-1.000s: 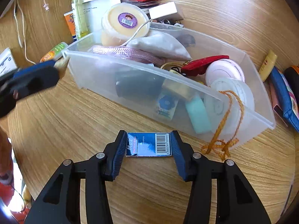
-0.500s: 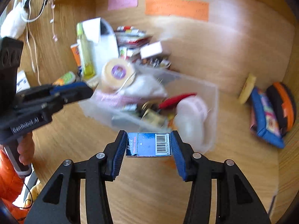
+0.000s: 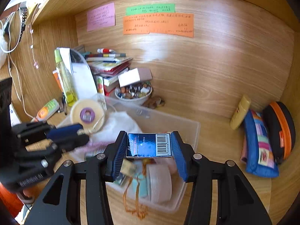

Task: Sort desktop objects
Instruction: 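Carry the seashell with left tool while right tool carries the card over box, then open left tool to drop seashell into box while right tool releases the card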

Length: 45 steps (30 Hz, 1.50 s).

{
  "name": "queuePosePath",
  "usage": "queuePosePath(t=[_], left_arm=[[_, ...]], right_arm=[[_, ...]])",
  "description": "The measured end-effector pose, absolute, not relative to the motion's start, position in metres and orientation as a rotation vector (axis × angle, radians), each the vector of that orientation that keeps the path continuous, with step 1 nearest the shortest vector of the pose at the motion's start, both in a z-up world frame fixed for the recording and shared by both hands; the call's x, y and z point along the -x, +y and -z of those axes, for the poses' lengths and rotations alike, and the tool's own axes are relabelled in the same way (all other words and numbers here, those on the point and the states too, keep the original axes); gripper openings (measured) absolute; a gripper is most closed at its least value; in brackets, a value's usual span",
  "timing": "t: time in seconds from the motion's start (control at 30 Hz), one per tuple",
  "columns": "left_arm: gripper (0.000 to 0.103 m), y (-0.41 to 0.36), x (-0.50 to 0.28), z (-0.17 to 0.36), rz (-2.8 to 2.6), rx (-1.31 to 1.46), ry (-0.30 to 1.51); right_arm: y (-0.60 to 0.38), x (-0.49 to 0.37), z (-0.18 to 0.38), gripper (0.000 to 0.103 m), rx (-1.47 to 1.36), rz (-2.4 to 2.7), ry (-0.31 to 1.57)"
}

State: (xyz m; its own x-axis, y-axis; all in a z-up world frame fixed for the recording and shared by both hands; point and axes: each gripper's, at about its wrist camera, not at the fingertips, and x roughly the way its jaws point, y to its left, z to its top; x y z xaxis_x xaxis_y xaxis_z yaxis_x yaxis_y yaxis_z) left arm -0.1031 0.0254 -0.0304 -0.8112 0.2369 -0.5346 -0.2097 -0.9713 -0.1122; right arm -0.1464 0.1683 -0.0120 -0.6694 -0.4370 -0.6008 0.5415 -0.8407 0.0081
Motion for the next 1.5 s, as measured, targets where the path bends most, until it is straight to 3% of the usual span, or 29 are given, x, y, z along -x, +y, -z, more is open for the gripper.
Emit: queuePosePath(t=[0.43,1.07,1.37,1.5], left_arm=[[0.021,0.044,0.119,0.054,-2.782,0.908,0.023],[0.021,0.048,0.119,0.060,-2.808,0.896,0.081],[0.022,0.043,0.113,0.057,-2.806,0.871,0.050],[0.029,0.039,0.111,0.055,-2.790,0.855,0.014]], right_arm=[[0.171,0.152,0.051,0.044,-0.880,2.399,0.178],[0.157,0.143,0.063,0.045,-0.823,2.458,0.349],[0.164,0.140,0.057,0.061,-0.778,2.486,0.327],[0.170,0.140,0.051,0.074,-0.755,2.505,0.293]])
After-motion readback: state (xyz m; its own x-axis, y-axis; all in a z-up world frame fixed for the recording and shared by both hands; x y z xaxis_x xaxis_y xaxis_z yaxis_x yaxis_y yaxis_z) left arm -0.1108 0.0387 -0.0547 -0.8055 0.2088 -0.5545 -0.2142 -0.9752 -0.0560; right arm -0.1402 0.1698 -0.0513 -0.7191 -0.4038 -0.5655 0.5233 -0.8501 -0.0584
